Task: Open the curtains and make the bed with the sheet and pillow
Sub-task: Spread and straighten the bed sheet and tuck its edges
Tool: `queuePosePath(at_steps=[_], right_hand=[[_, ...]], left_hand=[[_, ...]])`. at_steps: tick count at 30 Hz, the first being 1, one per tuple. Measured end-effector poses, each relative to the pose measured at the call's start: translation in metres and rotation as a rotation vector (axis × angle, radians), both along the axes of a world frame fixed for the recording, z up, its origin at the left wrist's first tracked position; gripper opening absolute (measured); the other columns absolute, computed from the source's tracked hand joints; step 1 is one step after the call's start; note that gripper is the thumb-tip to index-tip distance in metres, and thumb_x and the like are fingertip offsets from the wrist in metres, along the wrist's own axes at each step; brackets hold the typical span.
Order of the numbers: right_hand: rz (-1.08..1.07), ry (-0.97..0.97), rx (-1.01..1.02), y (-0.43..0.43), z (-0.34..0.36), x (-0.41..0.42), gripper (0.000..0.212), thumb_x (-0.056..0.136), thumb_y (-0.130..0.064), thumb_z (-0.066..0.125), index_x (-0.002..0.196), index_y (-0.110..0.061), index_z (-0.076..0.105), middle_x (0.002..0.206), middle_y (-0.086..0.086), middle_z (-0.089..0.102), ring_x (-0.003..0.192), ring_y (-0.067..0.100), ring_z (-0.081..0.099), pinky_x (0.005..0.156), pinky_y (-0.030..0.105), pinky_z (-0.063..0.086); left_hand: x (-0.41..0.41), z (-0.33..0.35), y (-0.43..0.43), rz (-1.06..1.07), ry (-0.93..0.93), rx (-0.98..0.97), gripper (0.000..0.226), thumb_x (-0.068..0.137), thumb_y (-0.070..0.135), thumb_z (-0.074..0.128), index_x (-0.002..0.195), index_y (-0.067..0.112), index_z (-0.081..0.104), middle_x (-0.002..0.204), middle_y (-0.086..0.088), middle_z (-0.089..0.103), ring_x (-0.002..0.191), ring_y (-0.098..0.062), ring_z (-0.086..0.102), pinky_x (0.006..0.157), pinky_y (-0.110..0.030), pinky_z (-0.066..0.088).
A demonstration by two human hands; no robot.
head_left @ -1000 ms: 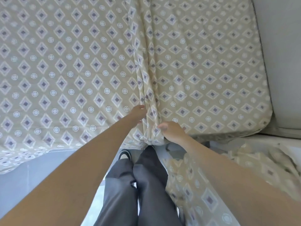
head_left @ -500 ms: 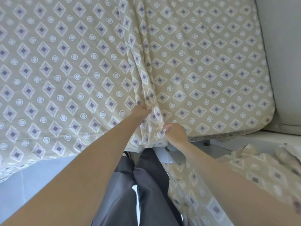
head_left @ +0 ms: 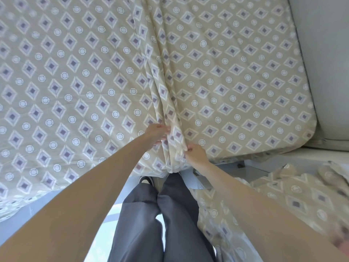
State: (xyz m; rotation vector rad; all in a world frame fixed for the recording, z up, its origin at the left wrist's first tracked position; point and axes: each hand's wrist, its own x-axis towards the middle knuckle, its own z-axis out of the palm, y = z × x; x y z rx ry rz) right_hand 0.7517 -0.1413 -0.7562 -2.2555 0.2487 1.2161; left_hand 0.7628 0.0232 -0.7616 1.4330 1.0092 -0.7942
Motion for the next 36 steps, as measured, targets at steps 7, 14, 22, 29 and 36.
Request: queuePosePath(at_steps=[7, 14, 22, 29, 36], right_hand=[[0.058, 0.058, 0.116, 0.000, 0.035, 0.000, 0.019, 0.102, -0.027, 0.031, 0.106, -0.008, 0.028, 0.082, 0.000, 0.044, 0.078, 0.020, 0.046, 0.060, 0.027, 0.034], [0.145, 0.107, 0.101, 0.014, 0.054, -0.021, 0.063, 0.077, -0.039, 0.049, 0.128, -0.010, 0.026, 0.094, 0.000, 0.049, 0.088, 0.022, 0.053, 0.061, 0.026, 0.040], [0.409, -0.293, -0.377, 0.038, 0.041, -0.056, 0.041, 0.093, -0.012, 0.047, 0.131, -0.003, 0.033, 0.126, 0.013, 0.045, 0.118, 0.031, 0.046, 0.088, 0.037, 0.047], [0.272, -0.380, -0.610, 0.080, 0.047, -0.095, 0.049, 0.086, 0.002, 0.055, 0.130, -0.003, 0.034, 0.133, 0.015, 0.036, 0.120, 0.032, 0.040, 0.088, 0.034, 0.048], [0.279, -0.449, -0.644, 0.114, 0.036, -0.159, 0.065, 0.074, 0.003, 0.063, 0.132, -0.006, 0.034, 0.126, 0.015, 0.037, 0.104, 0.027, 0.050, 0.072, 0.028, 0.047]], left_hand=[[0.011, 0.025, -0.007, 0.085, -0.015, -0.167, 0.030, 0.089, 0.042, 0.062, 0.110, 0.020, 0.057, 0.101, 0.005, 0.060, 0.103, -0.016, 0.057, 0.101, -0.037, 0.046], [0.010, 0.036, 0.009, 0.185, -0.119, 0.004, 0.041, 0.085, 0.018, 0.070, 0.061, 0.016, 0.036, 0.060, -0.003, 0.041, 0.053, -0.012, 0.048, 0.071, -0.024, 0.058], [-0.018, 0.032, 0.053, 0.091, -0.156, 0.175, 0.034, 0.080, 0.015, 0.074, 0.062, 0.013, 0.044, 0.063, -0.007, 0.057, 0.058, -0.016, 0.066, 0.068, -0.028, 0.060], [-0.052, 0.037, 0.106, -0.032, -0.195, 0.203, 0.035, 0.085, 0.012, 0.066, 0.057, 0.013, 0.046, 0.042, 0.001, 0.060, 0.057, -0.016, 0.066, 0.083, -0.038, 0.058], [-0.078, 0.039, 0.149, -0.061, -0.239, 0.225, 0.040, 0.077, 0.015, 0.076, 0.057, 0.013, 0.042, 0.062, -0.014, 0.061, 0.065, -0.024, 0.072, 0.079, -0.041, 0.058]])
